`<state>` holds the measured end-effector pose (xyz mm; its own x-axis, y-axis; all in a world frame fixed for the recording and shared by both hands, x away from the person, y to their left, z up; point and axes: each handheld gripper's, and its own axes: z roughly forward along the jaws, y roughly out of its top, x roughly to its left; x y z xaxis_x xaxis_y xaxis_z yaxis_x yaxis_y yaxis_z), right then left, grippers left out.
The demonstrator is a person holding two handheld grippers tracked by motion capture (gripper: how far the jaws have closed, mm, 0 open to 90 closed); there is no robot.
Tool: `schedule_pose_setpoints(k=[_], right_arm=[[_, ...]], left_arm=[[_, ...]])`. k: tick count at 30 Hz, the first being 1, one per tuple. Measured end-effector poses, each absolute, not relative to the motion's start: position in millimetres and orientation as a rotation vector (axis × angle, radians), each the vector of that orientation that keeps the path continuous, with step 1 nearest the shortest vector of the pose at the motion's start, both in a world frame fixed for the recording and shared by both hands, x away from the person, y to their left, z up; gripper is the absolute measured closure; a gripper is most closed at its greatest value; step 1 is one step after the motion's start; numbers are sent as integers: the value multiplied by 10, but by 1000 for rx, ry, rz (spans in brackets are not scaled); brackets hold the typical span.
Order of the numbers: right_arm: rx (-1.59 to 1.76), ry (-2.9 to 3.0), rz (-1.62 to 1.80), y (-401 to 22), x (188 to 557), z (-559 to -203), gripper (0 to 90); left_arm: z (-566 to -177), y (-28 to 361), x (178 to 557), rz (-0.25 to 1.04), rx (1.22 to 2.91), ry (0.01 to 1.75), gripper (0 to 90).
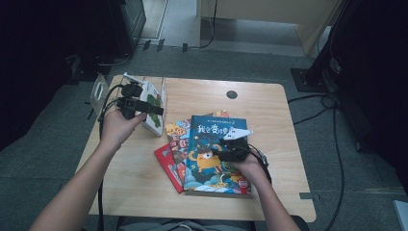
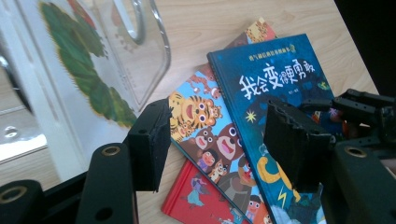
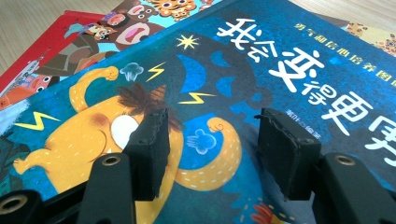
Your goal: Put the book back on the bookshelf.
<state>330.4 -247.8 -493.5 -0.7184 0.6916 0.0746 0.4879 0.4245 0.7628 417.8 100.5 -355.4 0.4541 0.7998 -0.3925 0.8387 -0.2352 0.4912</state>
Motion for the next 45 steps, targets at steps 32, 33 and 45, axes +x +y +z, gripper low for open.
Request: schedule_pose_setpoints(k=[32,33,45], right_arm=[[1235,2290,1184,-2841,3251,-4941,470],[1235,2285,1185,-2855,3250,-4943,470],[1197,2285,1175,-2932,3236,-4957,512]], left_arm=[[-4461,382,3861,-171,2220,1202,427],[-4479,374,3855,-169,2225,1197,427],[-4691,302,3799,-162,2258,1179,435]])
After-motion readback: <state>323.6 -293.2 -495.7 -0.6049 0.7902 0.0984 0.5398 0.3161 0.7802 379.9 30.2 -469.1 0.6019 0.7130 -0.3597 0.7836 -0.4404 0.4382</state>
